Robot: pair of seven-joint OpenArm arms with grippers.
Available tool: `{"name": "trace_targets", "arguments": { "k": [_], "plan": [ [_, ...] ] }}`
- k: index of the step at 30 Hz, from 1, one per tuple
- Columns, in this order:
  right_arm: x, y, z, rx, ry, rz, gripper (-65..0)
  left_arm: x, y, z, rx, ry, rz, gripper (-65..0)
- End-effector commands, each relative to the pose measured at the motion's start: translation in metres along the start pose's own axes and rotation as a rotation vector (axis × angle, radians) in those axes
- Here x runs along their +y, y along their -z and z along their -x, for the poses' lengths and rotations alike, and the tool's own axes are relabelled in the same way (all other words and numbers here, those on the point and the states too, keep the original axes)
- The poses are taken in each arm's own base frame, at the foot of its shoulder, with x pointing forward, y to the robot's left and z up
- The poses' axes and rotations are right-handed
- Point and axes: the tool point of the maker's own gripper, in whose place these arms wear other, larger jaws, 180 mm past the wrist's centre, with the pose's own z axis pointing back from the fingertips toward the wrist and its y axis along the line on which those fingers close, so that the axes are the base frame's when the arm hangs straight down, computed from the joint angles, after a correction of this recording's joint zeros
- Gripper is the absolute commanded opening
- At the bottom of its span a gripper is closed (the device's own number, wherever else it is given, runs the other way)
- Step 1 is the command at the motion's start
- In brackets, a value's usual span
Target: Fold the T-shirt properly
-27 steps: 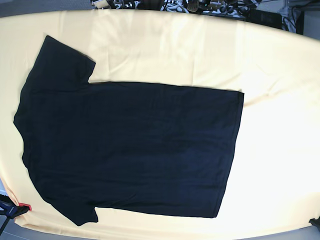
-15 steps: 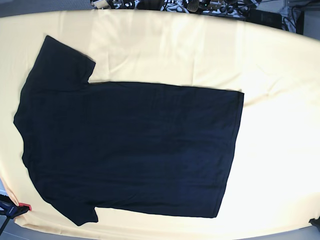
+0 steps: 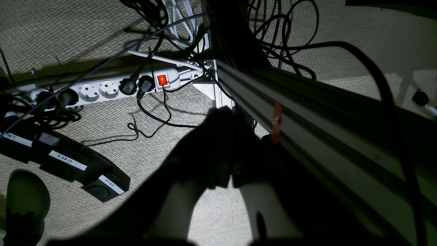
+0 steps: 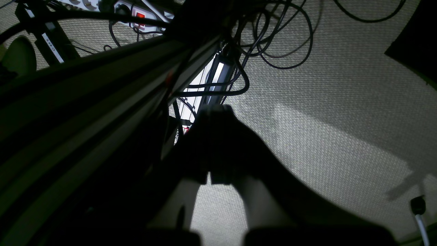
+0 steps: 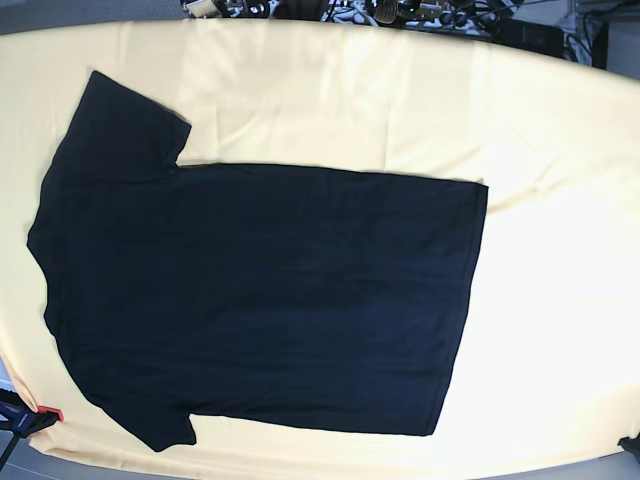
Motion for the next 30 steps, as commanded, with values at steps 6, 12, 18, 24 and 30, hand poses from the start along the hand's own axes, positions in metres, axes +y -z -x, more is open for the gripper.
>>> {"name": "trace_targets", "arguments": {
  "k": [6,12,18,24,30],
  "plan": [
    [0.0,-0.001,-0.02,-0.042,0.0,-0.011,-65.0,-0.003,0.0,0.0,-0.001,0.002,0.015,-65.0],
    [-0.004,-0.004,-0.026,-0.026,-0.044,0.001,-65.0,-0.005,0.001,-0.002,0.02,0.008,0.02,-65.0],
    [-0.007,-0.009,-0.003,0.068,-0.07,0.015,-65.0,-0.011,-0.005,0.015,0.122,0.129,0.039,-65.0],
    [0.002,-0.023,0.063,0.117,-0.103,-0.075,-65.0,0.005,-0.036,0.076,0.193,0.211,0.04,-65.0],
    [0.006,-0.055,0.122,0.144,-0.128,-0.1,-65.0,-0.007,-0.081,0.128,0.232,0.327,0.115,-65.0]
  ]
}}
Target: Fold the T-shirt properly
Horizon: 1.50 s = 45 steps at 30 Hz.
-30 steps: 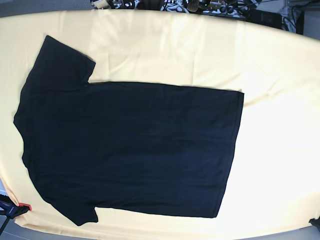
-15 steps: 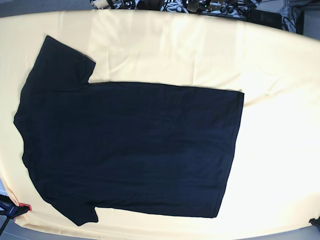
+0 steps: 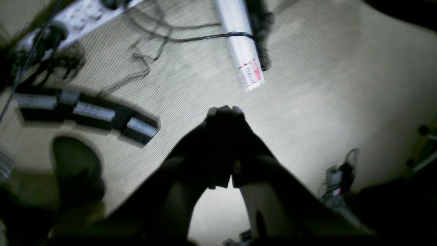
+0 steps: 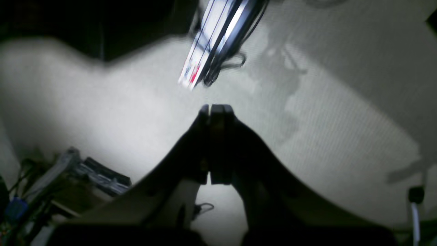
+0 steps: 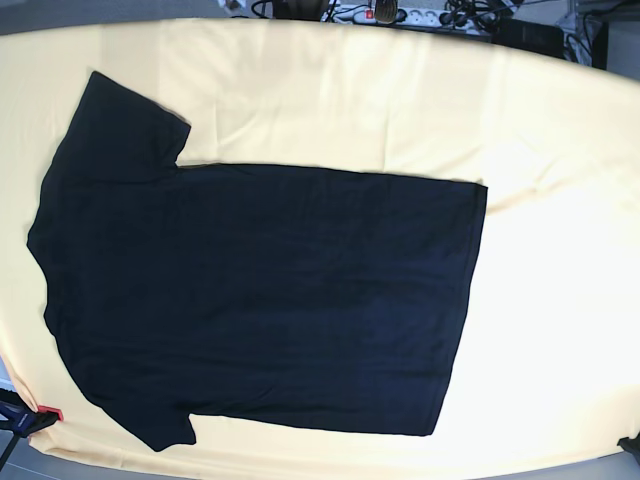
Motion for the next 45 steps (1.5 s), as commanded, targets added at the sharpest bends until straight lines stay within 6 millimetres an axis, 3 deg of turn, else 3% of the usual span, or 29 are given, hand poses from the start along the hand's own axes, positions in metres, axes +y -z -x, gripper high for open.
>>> {"name": "trace_targets", "arguments": {
  "k": [1,5,13,18,20,25,28,31,36,42,43,45],
  "plan": [
    [0.0,-0.008,0.005,-0.018,0.011,0.008,-65.0,-0.01,-0.008,0.006,-0.004,0.013,0.027,-65.0],
    [0.003,-0.047,0.021,-0.077,-0.028,0.065,-65.0,-0.025,-0.041,0.02,0.033,0.081,0.056,-65.0],
    [0.015,-0.163,0.012,-0.183,-0.148,0.225,-65.0,-0.017,-0.13,-0.001,-0.07,0.274,-0.06,-65.0],
    [0.01,-0.229,-0.009,-0.268,-0.241,0.375,-65.0,-0.011,-0.187,-0.033,-0.168,0.313,-0.112,-65.0],
    [-0.003,-0.25,-0.024,-0.306,-0.245,0.453,-65.0,-0.003,-0.206,-0.052,-0.221,0.305,-0.147,-65.0],
    [-0.041,-0.303,-0.057,-0.398,-0.239,0.634,-65.0,0.011,-0.256,-0.122,-0.412,0.362,-0.228,-65.0],
    [-0.071,-0.326,-0.06,-0.418,-0.22,0.752,-65.0,0.019,-0.286,-0.158,-0.521,0.397,-0.295,-65.0],
    [-0.078,-0.338,-0.069,-0.474,-0.252,0.758,-65.0,0.03,-0.297,-0.182,-0.577,0.449,-0.321,-65.0],
    [-0.063,-0.342,-0.13,-0.68,-0.354,0.606,-65.0,0.06,-0.304,-0.223,-0.619,0.624,-0.371,-65.0],
    [-0.062,-0.367,-0.182,-0.867,-0.38,0.584,-65.0,0.102,-0.315,-0.266,-0.666,0.849,-0.35,-65.0],
    [-0.063,-0.371,-0.188,-0.884,-0.387,0.589,-65.0,0.104,-0.316,-0.269,-0.665,0.884,-0.31,-62.3],
    [-0.074,-0.362,-0.189,-0.865,-0.384,0.587,-65.0,0.106,-0.322,-0.278,-0.68,0.917,-0.24,-43.2]
  ]
}}
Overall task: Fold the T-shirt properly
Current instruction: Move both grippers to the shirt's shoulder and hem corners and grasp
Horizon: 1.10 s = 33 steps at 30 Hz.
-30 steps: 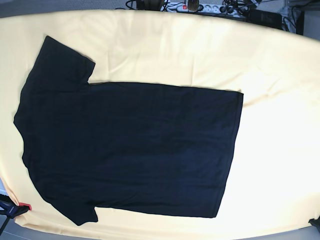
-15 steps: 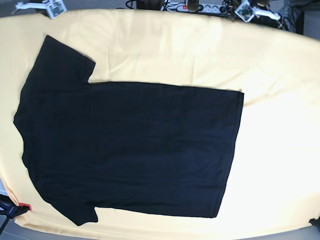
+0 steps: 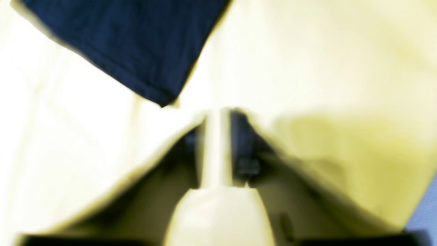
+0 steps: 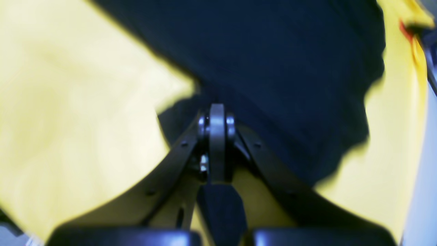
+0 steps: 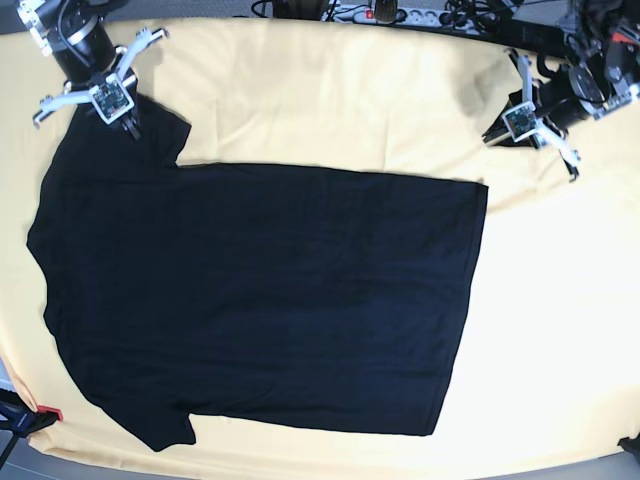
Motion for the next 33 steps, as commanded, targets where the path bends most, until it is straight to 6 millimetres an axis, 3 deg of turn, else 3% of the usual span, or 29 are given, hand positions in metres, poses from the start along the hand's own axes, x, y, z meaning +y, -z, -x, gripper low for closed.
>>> {"name": "trace_targets", "arguments": {
  "k": [1,3,8,16,22,26,27,28,30,31,33],
  "plan": [
    [-0.002,0.001,0.006,0.018,-0.009,-0.004,-65.0,0.011,-0.002,-0.011,-0.044,0.01,0.005,-34.0],
    [-0.001,0.008,0.019,0.045,0.012,-0.023,-65.0,0.019,0.001,-0.015,-0.056,0.021,0.029,-24.7],
    [0.005,0.015,0.044,0.095,0.065,-0.061,-65.0,0.014,0.022,-0.002,0.019,0.161,0.122,-24.5],
    [0.005,0.015,0.045,0.099,0.068,-0.063,-65.0,0.036,0.062,0.018,0.122,0.385,0.104,-24.5],
    [0.005,0.015,0.046,0.099,0.068,-0.063,-65.0,0.051,0.088,0.015,0.109,0.438,0.115,-24.5],
    [0.006,0.014,0.05,0.124,0.063,-0.064,-65.0,0.063,0.1,-0.004,0.071,0.455,0.089,-25.2],
    [0.007,0.014,0.055,0.15,0.057,-0.074,-61.0,0.066,0.101,-0.009,0.06,0.459,0.082,-27.6],
    [0.009,0.013,0.059,0.177,0.045,-0.084,-52.7,0.068,0.101,-0.012,0.057,0.462,0.076,-32.6],
    [0.011,0.01,0.069,0.228,0.009,-0.1,-37.1,0.073,0.1,-0.018,0.052,0.453,0.063,-46.7],
    [0.011,0.01,0.072,0.245,-0.014,-0.101,-33.0,0.075,0.1,-0.018,0.058,0.444,0.058,-53.8],
    [0.007,0.009,0.076,0.268,-0.057,-0.08,-32.2,0.077,0.1,-0.02,0.061,0.419,0.051,-63.3]
  ]
}}
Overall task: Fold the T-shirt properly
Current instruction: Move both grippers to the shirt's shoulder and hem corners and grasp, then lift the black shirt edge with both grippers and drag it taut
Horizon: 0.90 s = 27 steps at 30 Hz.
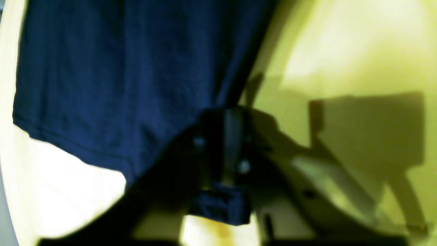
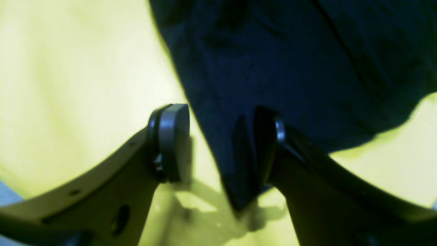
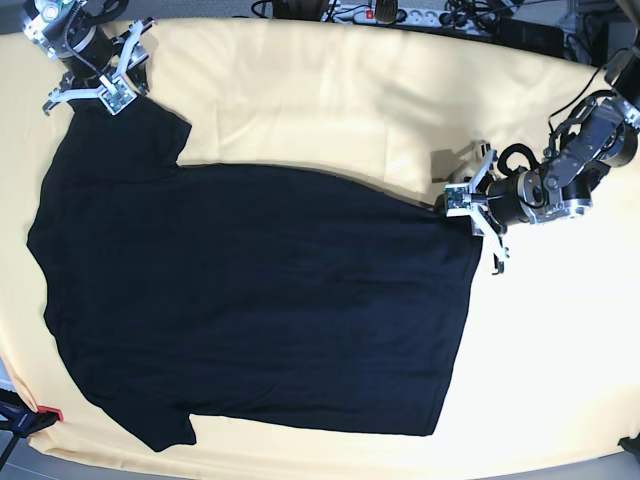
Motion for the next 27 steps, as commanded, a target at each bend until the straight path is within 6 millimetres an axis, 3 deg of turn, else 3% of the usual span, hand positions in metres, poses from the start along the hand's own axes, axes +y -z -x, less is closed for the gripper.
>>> {"name": "trace_targets", "arguments": {
  "k": [1,5,9,13,15,17,18,22,27],
  "plan": [
    [-0.007,-0.003,-0.003,-0.01,-0.019,0.027,-32.2,0.017,-0.008,0.0,0.003,0.014,-0.041,-65.0],
    [-0.011,-0.001,0.004,0.012,-0.01,0.044,-32.2,0.017,-0.008,0.0,0.003,0.014,-0.04,-65.0],
    [-0.005,0.01,0.028,0.048,0.017,0.01,-32.2,0.017,-0.008,0.0,0.003,0.014,-0.04,-65.0],
    [-0.015,0.023,0.041,0.065,0.053,0.032,-32.8,0.017,-0.008,0.0,0.002,0.013,-0.04,-65.0],
    [-0.024,0.026,0.037,0.056,0.061,0.06,-42.6,0.017,-0.008,0.0,0.002,0.013,-0.04,-65.0],
    [-0.033,0.027,0.032,0.042,0.068,0.091,-61.9,0.017,-0.008,0.0,0.002,0.013,-0.04,-65.0],
    [-0.036,0.027,0.029,0.039,0.07,0.107,-65.0,0.017,-0.008,0.0,0.002,0.013,-0.04,-65.0],
    [-0.051,0.015,0.007,0.017,0.061,0.18,-65.0,0.012,-0.012,-0.004,-0.013,0.007,-0.012,-65.0],
    [-0.05,-0.01,-0.017,0.034,0.009,0.199,-65.0,-0.02,-0.032,-0.029,-0.074,0.049,0.178,-65.0]
  ]
}}
